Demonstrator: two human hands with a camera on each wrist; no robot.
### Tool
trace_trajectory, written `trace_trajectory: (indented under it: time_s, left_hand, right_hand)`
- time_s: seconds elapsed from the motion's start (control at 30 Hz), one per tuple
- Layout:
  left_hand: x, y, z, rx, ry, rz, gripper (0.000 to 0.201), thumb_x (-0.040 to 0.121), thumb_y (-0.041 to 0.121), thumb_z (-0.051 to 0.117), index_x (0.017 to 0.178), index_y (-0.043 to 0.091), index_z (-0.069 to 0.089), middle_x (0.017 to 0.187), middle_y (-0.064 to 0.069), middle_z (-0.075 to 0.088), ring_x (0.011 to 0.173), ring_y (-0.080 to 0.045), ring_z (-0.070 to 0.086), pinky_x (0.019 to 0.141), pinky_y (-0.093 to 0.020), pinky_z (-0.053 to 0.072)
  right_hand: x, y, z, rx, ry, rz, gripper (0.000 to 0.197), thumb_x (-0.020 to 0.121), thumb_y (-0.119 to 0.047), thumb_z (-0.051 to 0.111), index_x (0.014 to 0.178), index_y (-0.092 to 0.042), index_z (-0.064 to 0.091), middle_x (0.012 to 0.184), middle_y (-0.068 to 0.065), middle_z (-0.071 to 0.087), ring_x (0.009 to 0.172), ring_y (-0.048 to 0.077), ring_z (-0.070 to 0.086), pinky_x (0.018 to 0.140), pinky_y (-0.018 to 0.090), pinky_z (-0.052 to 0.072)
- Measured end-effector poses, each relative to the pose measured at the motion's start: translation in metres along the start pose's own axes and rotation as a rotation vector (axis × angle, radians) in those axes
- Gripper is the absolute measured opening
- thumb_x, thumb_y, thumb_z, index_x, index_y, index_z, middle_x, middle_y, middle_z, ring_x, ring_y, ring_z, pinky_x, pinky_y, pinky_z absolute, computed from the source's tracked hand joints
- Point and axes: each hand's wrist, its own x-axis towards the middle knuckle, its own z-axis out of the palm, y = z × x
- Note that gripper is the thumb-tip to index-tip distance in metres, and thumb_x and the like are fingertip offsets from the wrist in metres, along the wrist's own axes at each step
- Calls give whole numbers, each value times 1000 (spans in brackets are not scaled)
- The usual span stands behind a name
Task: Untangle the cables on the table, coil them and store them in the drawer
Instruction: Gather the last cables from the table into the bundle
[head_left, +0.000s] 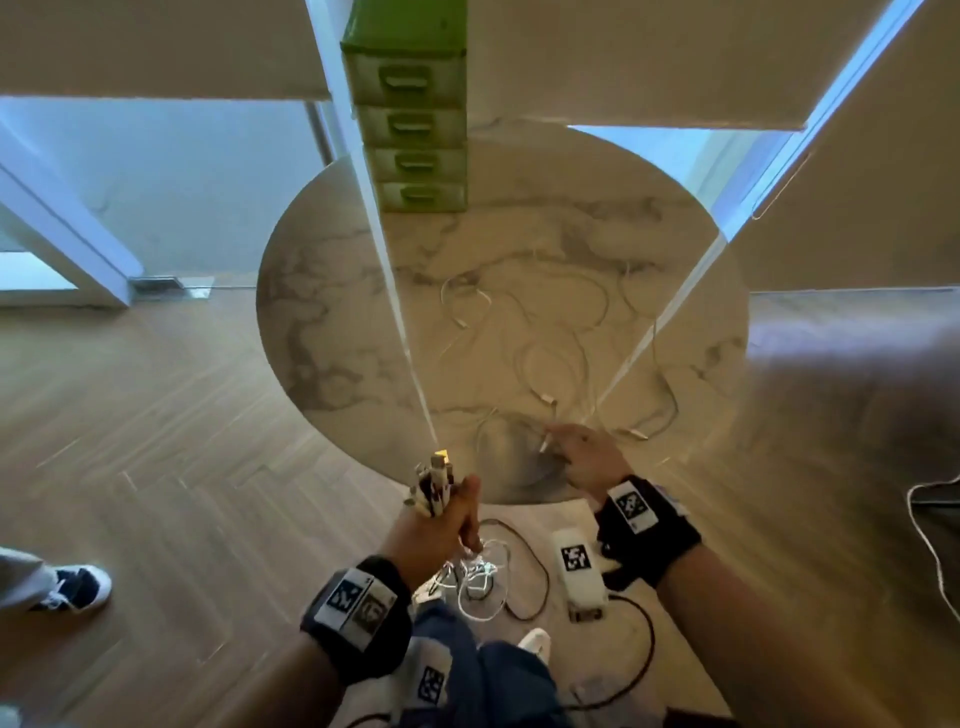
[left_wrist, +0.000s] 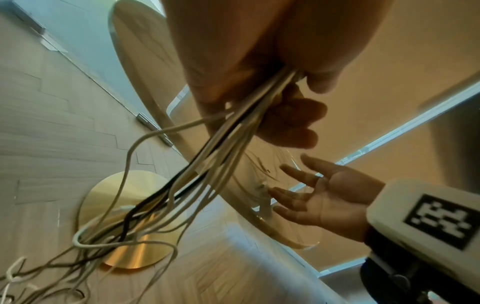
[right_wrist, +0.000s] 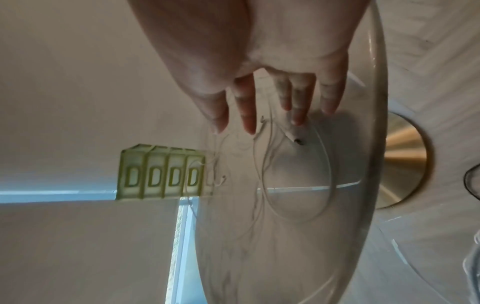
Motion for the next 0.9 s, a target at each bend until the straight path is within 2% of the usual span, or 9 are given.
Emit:
trace_trajectory:
  time_s: [0.1,0.17,0.3,0.33,0.4,0.5,0.63,0.73,0.9]
  left_hand:
    - [1,0,-4,-107,66,-94,44,94,28,55,53,19,41,46,5,37,41,-10,37,59,-32,46]
    - [0,-2,-4,-172,74,-95,39,86,15,66,57,19,41,48,6,35,42,-9,34,53,-28,37]
    - [7,1,-4,-167,12,-67,41,83,8,68,55,18,41,50,3,33,44,-11,34,53,-29,36]
    - [8,2,-2,-174,-13,-72,40,85,12,66,56,19,41,49,3,32,43,-11,33,53,-29,36]
    - [10,6,2,-224,-30,-109,36,91,18,60,61,19,40,48,6,29,40,-9,28,49,-27,32]
    - [18,11,6,-319,-53,-148,34,95,23,52,64,19,38,46,8,29,38,-5,25,47,-24,28]
    - [25,15,11,-387,-114,-156,33,98,24,46,66,14,42,47,4,36,39,-6,31,47,-22,34]
    - [23,21,17,-332,-158,-122,32,99,23,45,68,12,46,46,6,34,40,-6,30,50,-23,34]
    - [17,23,34,-135,-258,-49,25,97,25,49,84,10,65,52,5,48,46,-7,37,50,-22,36]
  right_hand:
    - [9,12,7,53,389,36,35,81,-15,68,111,0,57,106,17,62,88,23,55,73,26,42]
    - [7,18,10,74,492,80,41,78,-13,71,112,1,52,103,16,57,92,26,54,75,27,41]
    - [14,20,11,244,250,170,4,86,1,57,84,3,60,72,17,62,56,18,59,50,25,44]
    - [13,20,9,247,219,165,11,88,5,52,80,5,60,59,16,59,42,11,56,43,20,43]
    - [9,22,5,249,197,130,16,88,6,48,95,7,63,55,10,54,31,1,48,38,13,40]
    - [-7,21,0,226,160,81,22,90,3,48,106,4,63,61,7,56,35,-2,50,43,11,41]
    - [-39,18,-7,204,65,4,23,92,4,43,96,-2,65,68,5,59,47,-2,53,50,10,43]
    - [-59,19,-14,224,43,3,24,93,-1,45,89,-14,65,71,3,63,61,8,56,59,17,46]
    - [-77,23,-20,194,73,-37,20,91,-2,51,103,-7,66,74,6,65,64,11,58,62,17,49]
